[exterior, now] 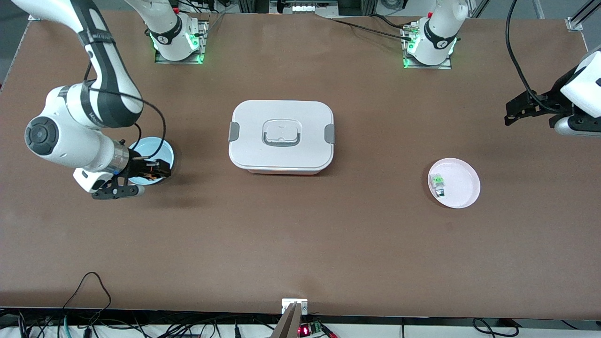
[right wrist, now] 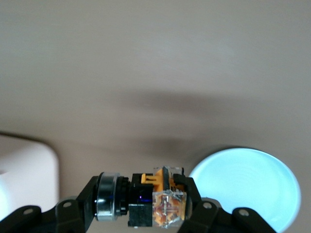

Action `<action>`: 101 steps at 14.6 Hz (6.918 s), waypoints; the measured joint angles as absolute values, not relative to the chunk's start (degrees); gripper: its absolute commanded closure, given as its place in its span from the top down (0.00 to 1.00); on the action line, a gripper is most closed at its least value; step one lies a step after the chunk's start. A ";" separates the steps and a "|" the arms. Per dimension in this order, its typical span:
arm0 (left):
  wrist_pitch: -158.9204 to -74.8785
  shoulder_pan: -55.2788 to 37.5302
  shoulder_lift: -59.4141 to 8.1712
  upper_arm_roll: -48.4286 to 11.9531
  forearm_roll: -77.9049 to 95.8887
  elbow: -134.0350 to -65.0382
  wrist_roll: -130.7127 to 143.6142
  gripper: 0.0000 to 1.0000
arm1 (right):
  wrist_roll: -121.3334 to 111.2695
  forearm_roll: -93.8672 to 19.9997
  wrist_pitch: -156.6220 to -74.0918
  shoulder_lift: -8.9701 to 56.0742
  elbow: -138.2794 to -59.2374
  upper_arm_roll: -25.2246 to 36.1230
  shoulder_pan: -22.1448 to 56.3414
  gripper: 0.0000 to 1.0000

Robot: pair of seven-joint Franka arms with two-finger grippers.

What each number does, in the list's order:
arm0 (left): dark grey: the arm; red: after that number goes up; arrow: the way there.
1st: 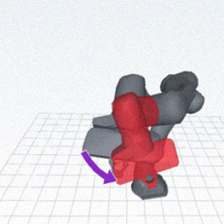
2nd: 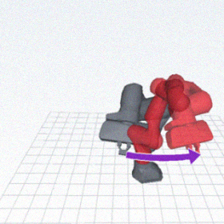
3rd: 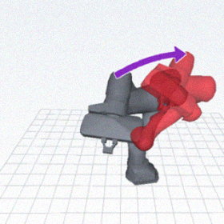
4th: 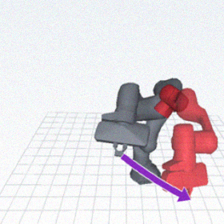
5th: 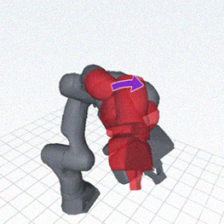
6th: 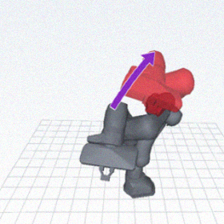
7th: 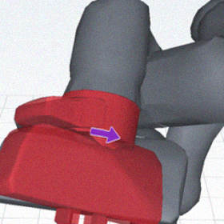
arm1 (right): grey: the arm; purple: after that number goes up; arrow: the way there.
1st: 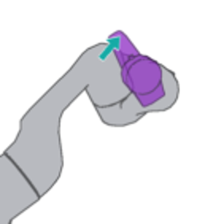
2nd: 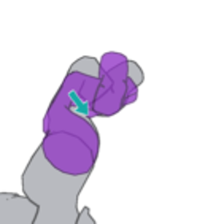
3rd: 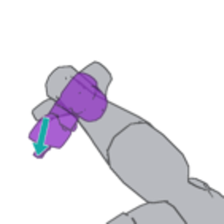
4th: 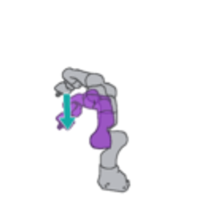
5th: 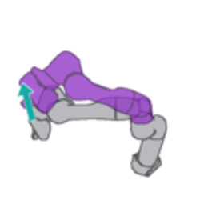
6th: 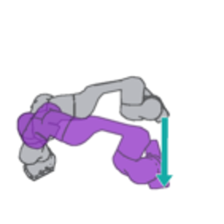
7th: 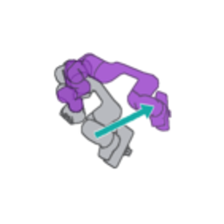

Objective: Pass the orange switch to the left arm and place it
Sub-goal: 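Lift the switch over the white box while the left gripper reaches inward, then move the left gripper toward the switch held by the right gripper, then close the left gripper on the switch and open the right gripper, then carry the switch with the left gripper while the right gripper withdraws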

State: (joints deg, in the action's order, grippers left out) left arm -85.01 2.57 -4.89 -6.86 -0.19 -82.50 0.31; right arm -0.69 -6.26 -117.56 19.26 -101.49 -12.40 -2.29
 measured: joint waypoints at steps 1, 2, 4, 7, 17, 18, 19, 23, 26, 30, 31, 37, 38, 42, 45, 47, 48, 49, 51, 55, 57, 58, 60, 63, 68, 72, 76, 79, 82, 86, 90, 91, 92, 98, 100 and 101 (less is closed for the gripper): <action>-84.11 2.54 -4.71 -7.57 0.24 -82.48 0.31 1.00 | -2.21 -7.98 -117.30 19.01 -100.69 -13.46 -2.24 0.23; -83.59 2.49 -4.53 -8.29 0.43 -82.44 0.31 1.00 | -4.43 -9.77 -117.14 18.89 -99.89 -14.25 -2.20 0.23; -83.22 2.49 -4.29 -9.02 2.17 -82.18 0.32 1.00 | -10.50 -14.53 -116.93 18.86 -98.37 -15.33 -2.18 0.23; -83.16 3.91 -4.51 -8.71 10.86 -82.29 0.32 1.00 | -19.70 -21.86 -116.77 18.86 -96.50 -16.86 -2.23 0.23; -81.97 7.20 -9.57 -8.62 30.01 -86.38 0.20 1.00 | -23.69 -25.47 -129.61 18.99 -88.96 -35.18 -1.82 0.18; -80.86 7.26 -9.77 -8.61 34.00 -87.50 0.20 1.00 | -23.69 -25.47 -132.41 19.05 -88.98 -36.48 -1.15 0.17; -79.35 7.31 -10.02 -8.57 38.72 -88.86 0.20 1.00 | -23.67 -25.50 -135.43 19.15 -89.00 -37.05 0.16 0.17; -78.19 7.27 -11.30 -8.60 57.94 -95.90 0.64 1.00 | -21.71 -25.58 -150.52 22.09 -89.26 -37.40 7.89 0.12; -80.14 7.16 -11.74 -8.88 70.42 -101.32 0.70 1.00 | -20.69 -25.59 -160.58 24.87 -89.28 -37.42 12.02 0.10; -87.38 5.63 -11.97 -10.43 80.38 -105.32 0.72 0.99 | -18.38 -25.59 -168.42 26.25 -89.26 -37.43 14.99 0.10; -90.27 5.12 -12.17 -11.27 82.49 -105.66 0.73 0.99 | -18.03 -25.59 -168.83 26.25 -89.26 -37.43 15.18 0.10; -104.41 3.41 -12.70 -17.47 88.21 -105.73 0.77 0.99 | -17.88 -25.59 -169.20 26.27 -89.22 -37.39 15.20 0.10; -105.71 3.30 -12.71 -17.47 89.42 -105.72 0.77 0.99 | -17.88 -25.59 -169.23 26.27 -89.22 -37.39 15.20 0.10; -107.07 2.34 -12.79 -17.47 91.36 -105.72 0.75 0.99 | -17.85 -25.59 -169.33 26.27 -89.22 -37.39 15.20 0.10; -109.61 1.78 -13.09 -17.93 91.37 -105.72 0.75 0.97 | -17.84 -25.59 -169.36 26.27 -89.22 -37.39 15.20 0.10; -112.61 1.15 -13.19 -18.96 91.37 -105.72 0.75 0.96 | -17.84 -25.59 -169.37 26.27 -89.22 -37.39 15.20 0.10; -113.51 0.85 -13.20 -19.23 91.37 -105.72 0.75 0.95 | -17.84 -25.59 -169.37 26.27 -89.22 -37.39 15.20 0.10; -113.87 0.72 -13.20 -19.39 91.37 -105.72 0.75 0.90 | -17.83 -25.59 -169.37 26.27 -89.22 -37.39 15.21 0.10; -114.05 0.73 -13.20 -19.44 91.37 -105.71 0.75 0.84 | -17.83 -25.59 -169.37 26.28 -89.22 -37.39 15.21 0.11; -114.04 0.72 -13.19 -20.19 91.37 -104.53 0.74 0.73 | -17.82 -25.59 -169.37 26.29 -89.22 -37.39 15.21 0.11; -114.07 0.69 -13.19 -21.08 91.38 -104.33 0.74 0.60 | -17.82 -25.59 -169.37 26.29 -89.22 -37.39 15.21 0.11; -114.07 0.68 -13.20 -21.21 91.38 -104.32 0.74 0.59 | -17.82 -25.59 -169.37 26.29 -89.22 -37.39 15.21 0.11; -114.09 0.71 -13.20 -21.17 91.38 -104.32 0.74 0.58 | -17.81 -25.59 -169.38 26.29 -89.22 -37.39 15.21 0.11; -114.13 0.74 -13.20 -21.14 91.38 -104.32 0.74 0.59 | -17.81 -25.59 -169.40 26.29 -89.22 -37.39 15.21 0.10; -114.18 0.92 -13.20 -21.06 91.38 -104.32 0.74 0.46 | -17.80 -25.59 -169.42 26.29 -89.22 -37.39 15.21 0.10; -114.21 0.97 -13.21 -21.03 91.49 -104.34 0.42 0.00 | -17.14 -25.74 -169.66 26.29 -89.10 -37.39 15.20 0.11; -114.20 0.97 -13.21 -21.01 91.49 -104.34 0.42 0.00 | -17.09 -25.74 -169.68 26.30 -89.10 -37.39 15.20 0.11; -114.18 0.96 -13.21 -21.00 91.49 -104.34 0.42 0.00 | -17.03 -25.75 -169.69 26.31 -89.09 -37.39 15.21 1.00; -114.20 1.38 -13.21 -20.73 91.49 -104.32 0.45 0.00 | -14.70 -25.74 -169.70 26.30 -89.08 -37.40 15.24 1.00; -114.05 2.85 -13.21 -20.32 90.99 -104.29 0.45 0.00 | -13.27 -25.73 -169.73 26.29 -89.03 -37.40 15.25 1.00; -108.60 4.25 -13.19 -16.54 79.08 -104.29 0.47 0.00 | -12.74 -25.73 -169.72 26.29 -89.01 -37.40 15.25 1.00; -106.95 4.64 -13.19 -15.28 75.54 -104.30 0.47 0.00 | -11.79 -25.74 -169.47 26.27 -88.99 -37.40 15.25 1.00; -105.37 4.93 -13.19 -14.18 71.79 -104.30 0.47 0.00 | -10.36 -25.74 -168.58 26.25 -88.98 -37.40 15.23 1.00; -102.33 5.98 -13.19 -11.51 42.24 -104.37 0.48 0.00 | -5.34 -25.73 -146.88 25.79 -87.78 -36.47 9.26 1.00; -101.91 6.17 -13.24 -11.25 32.97 -104.72 0.30 0.00 | -5.35 -25.65 -137.25 25.13 -87.05 -36.32 4.04 1.00; -102.01 6.18 -13.33 -11.22 27.76 -105.13 0.26 0.00 | -5.41 -25.59 -132.33 24.34 -86.83 -36.01 1.52 1.00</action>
